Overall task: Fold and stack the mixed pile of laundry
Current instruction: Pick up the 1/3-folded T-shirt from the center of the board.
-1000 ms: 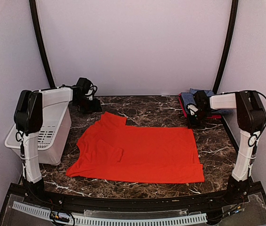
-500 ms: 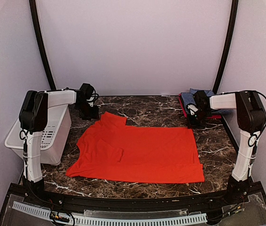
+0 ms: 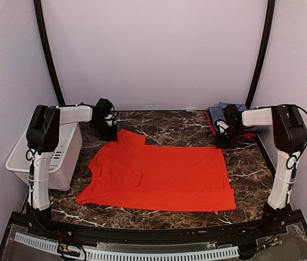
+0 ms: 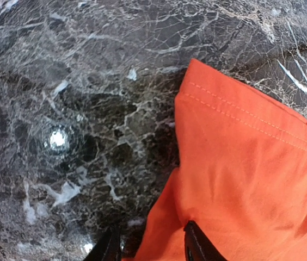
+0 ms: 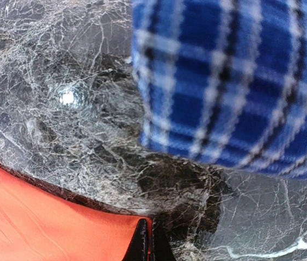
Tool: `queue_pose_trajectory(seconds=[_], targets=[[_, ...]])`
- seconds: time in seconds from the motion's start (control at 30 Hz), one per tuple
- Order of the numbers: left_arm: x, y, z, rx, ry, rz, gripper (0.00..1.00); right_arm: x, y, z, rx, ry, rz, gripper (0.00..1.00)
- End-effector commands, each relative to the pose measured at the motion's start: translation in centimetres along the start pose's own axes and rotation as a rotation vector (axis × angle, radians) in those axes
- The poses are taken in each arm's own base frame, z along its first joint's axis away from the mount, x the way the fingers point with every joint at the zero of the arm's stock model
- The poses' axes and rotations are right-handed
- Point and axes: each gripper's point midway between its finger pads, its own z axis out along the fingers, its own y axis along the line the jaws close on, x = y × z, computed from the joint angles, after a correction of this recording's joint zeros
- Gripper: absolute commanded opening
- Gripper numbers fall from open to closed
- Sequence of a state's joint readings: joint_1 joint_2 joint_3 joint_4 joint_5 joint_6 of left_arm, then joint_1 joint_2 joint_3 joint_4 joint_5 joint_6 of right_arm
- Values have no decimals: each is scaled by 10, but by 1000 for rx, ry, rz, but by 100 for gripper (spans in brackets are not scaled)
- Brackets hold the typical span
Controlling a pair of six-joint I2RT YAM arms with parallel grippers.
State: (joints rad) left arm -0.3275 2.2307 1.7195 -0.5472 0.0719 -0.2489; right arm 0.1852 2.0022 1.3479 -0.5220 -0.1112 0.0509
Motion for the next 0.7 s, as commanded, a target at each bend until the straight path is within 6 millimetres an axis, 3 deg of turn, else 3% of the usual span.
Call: queue_pose_trajectory(seconds=[0.0,0.07,0.17,0.4,0.53,0.67], targets=[[10,-8,12,4,59,46,37,1,-5,3,17,4,13,0],[14,-9,16,-8,72,63,33,2,-5,3,19,5,14,0],[11,-11,18,-17,66,71,18,1,-6,4,24,4,15,0],[-17,-14,-1,-30,6,78,2,-5,-9,-6,42,-22,25,0],[-21,-9,-10,-54,12,66,13,-5,-8,-9,39,-28,27,0],[-11,2,-11,-62,43,30,16,-5,-8,-9,39,-28,27,0]])
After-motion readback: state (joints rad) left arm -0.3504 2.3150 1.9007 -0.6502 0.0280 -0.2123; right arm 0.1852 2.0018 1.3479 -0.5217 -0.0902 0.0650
